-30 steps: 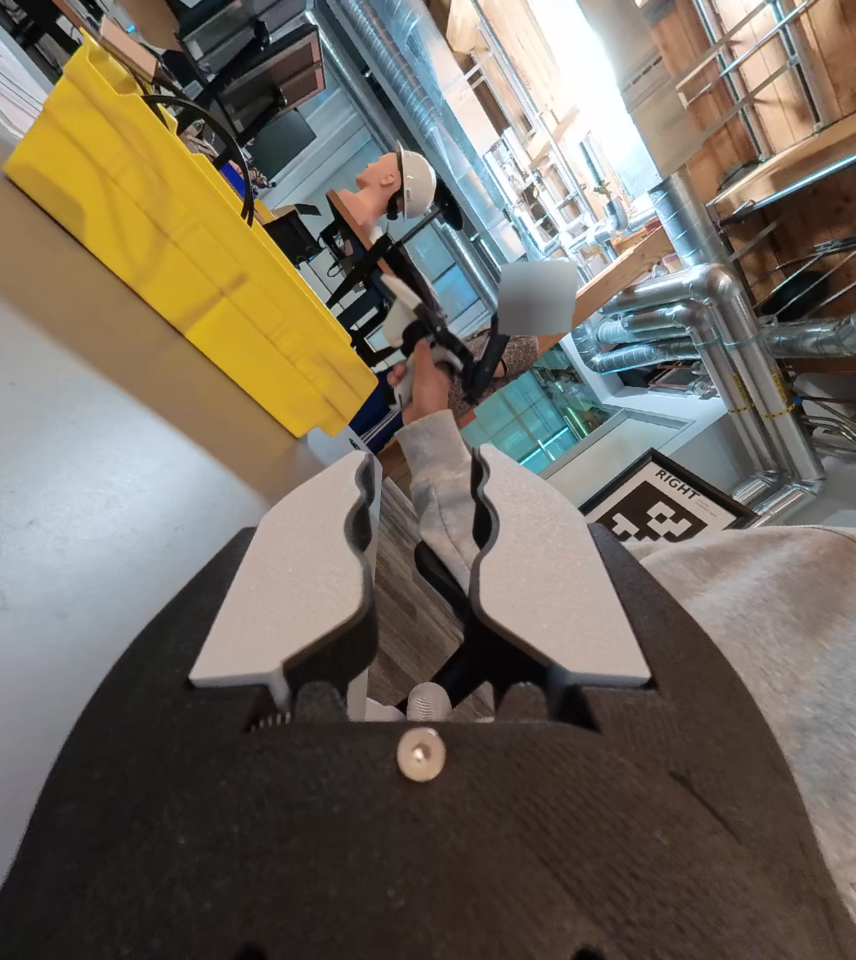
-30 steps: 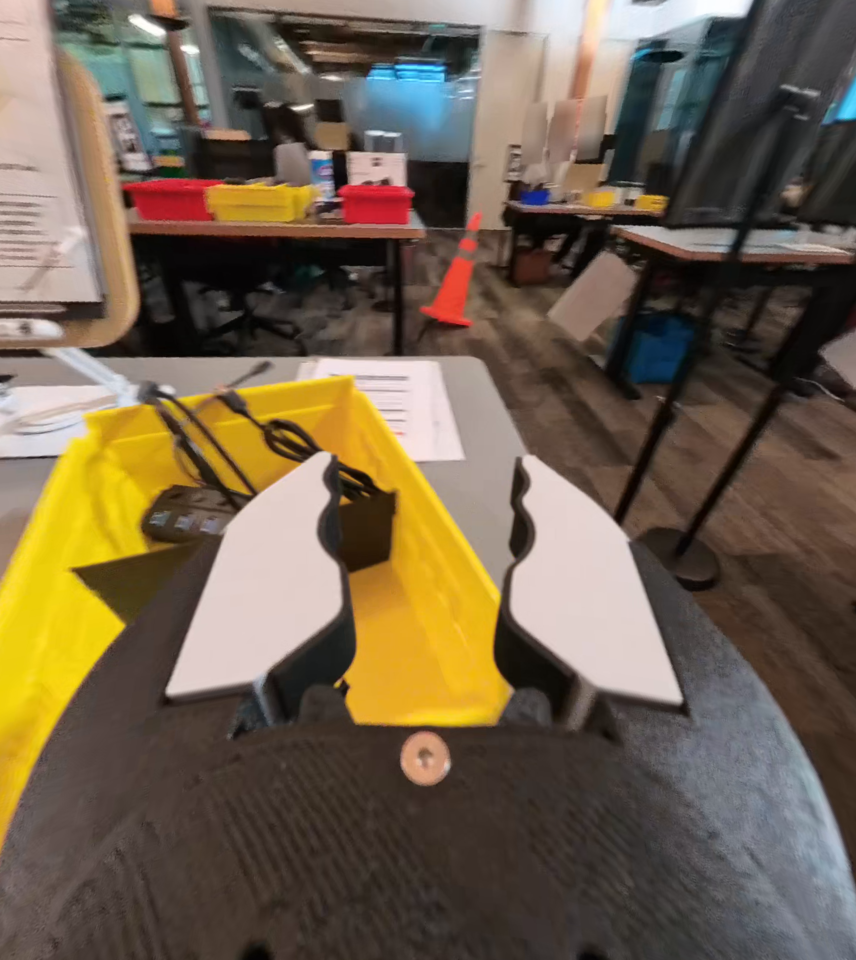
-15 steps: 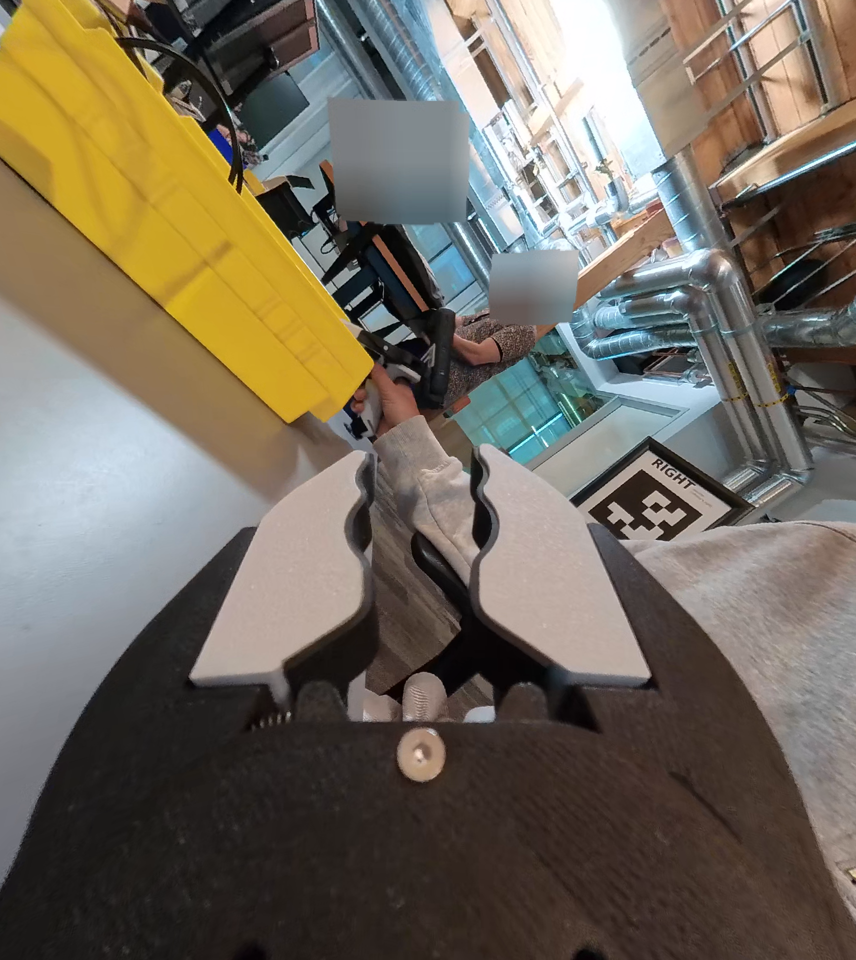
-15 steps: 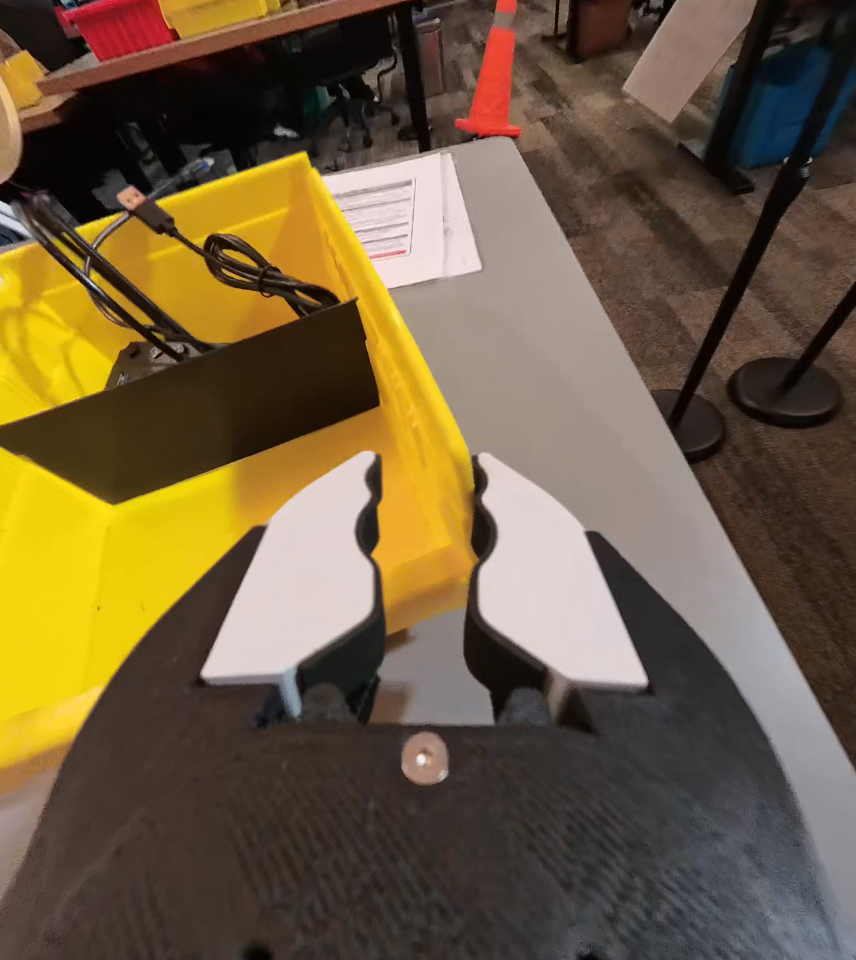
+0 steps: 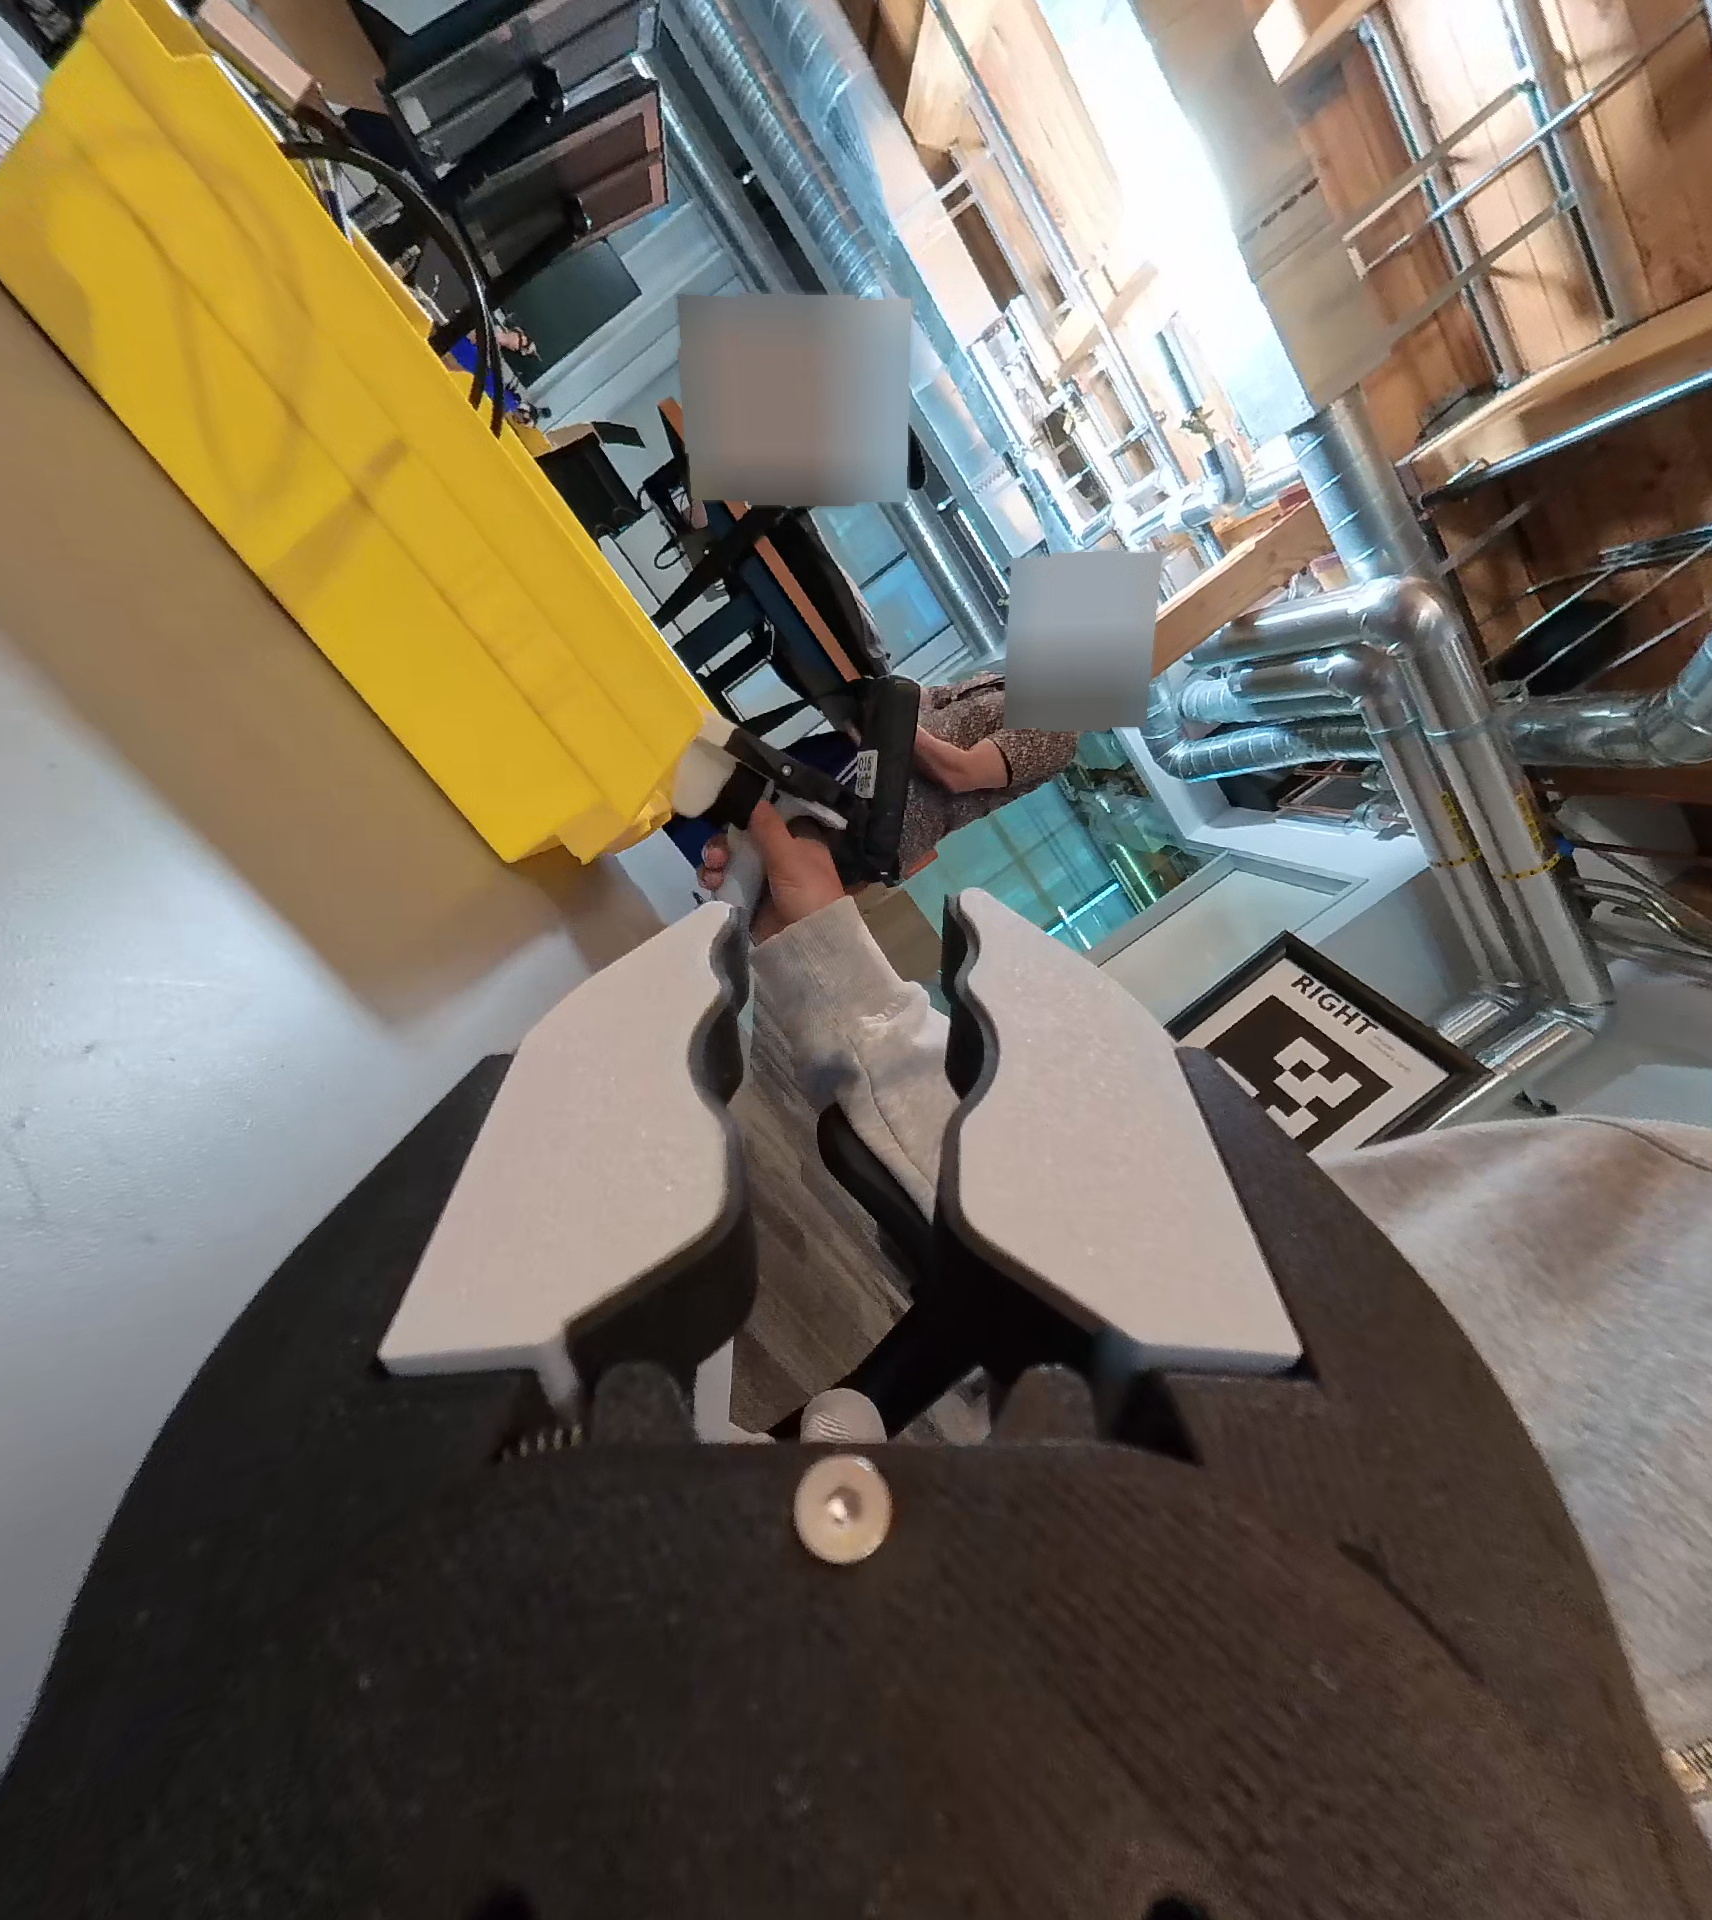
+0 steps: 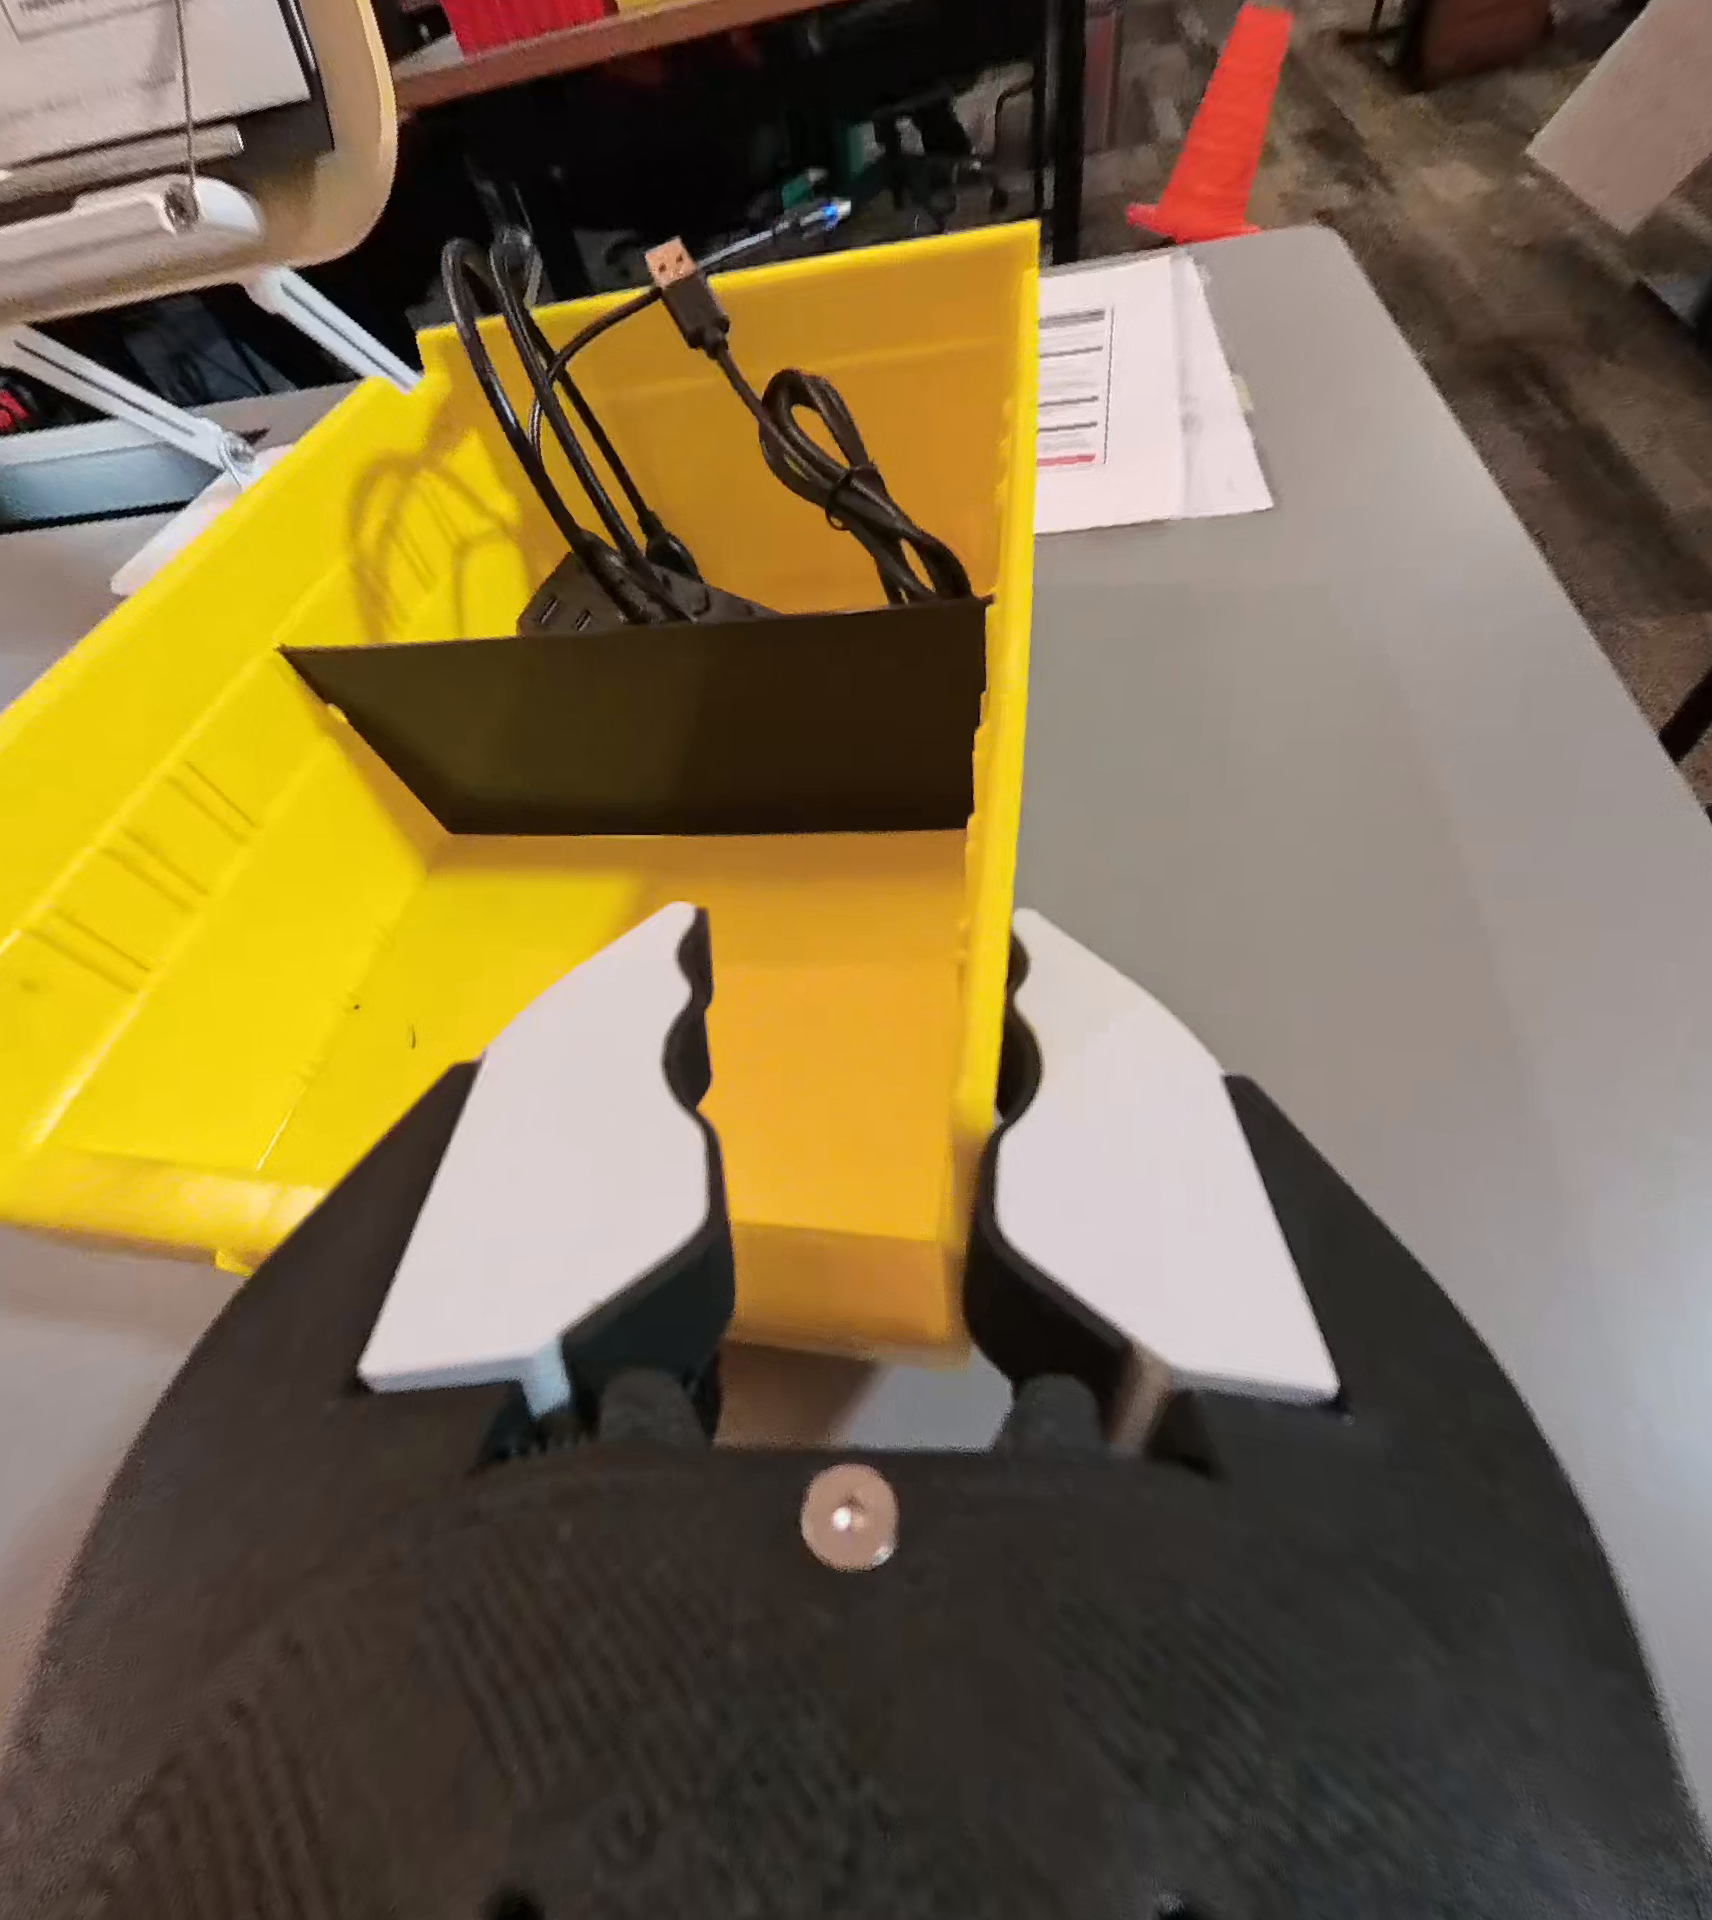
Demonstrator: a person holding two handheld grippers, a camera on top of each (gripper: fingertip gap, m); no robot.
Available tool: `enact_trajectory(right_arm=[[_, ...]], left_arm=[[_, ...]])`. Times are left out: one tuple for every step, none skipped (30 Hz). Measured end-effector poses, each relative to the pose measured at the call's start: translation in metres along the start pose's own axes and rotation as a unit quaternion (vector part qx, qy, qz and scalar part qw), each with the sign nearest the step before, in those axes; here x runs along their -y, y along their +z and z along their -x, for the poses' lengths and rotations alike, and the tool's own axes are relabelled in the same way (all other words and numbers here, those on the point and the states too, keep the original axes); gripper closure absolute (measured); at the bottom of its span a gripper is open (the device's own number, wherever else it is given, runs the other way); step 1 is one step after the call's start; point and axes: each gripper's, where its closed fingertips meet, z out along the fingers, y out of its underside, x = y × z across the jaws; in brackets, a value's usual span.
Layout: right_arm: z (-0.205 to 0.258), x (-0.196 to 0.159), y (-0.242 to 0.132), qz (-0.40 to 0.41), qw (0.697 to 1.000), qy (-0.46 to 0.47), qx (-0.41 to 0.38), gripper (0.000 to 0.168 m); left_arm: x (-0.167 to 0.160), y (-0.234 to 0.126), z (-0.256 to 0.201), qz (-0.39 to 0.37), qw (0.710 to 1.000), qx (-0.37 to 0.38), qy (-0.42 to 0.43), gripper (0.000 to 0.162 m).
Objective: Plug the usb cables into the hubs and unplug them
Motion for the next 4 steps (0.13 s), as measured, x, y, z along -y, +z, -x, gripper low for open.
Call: enact_trajectory(right_arm=[[-0.0009,0.0015,0.0008,-0.006,1.000,0.004,0.001,0.118],[-0.0019,0.0018,0.0016,-0.008,1.000,0.010,0.006,0.120],[-0.0025,0.0017,0.0025,-0.009,1.000,0.019,0.015,0.121],[-0.0032,0.0016,0.0034,-0.012,0.999,0.030,0.024,0.122]], left_arm=[[-0.0005,0.0004,0.0002,0.000,1.000,0.001,0.000,0.125],[-0.0014,0.0011,0.0006,0.001,1.000,0.001,0.000,0.125],[-0.0026,0.0019,0.0010,0.003,1.000,0.002,-0.001,0.125],[-0.0039,0.0027,0.0013,0.005,1.000,0.002,-0.002,0.125]])
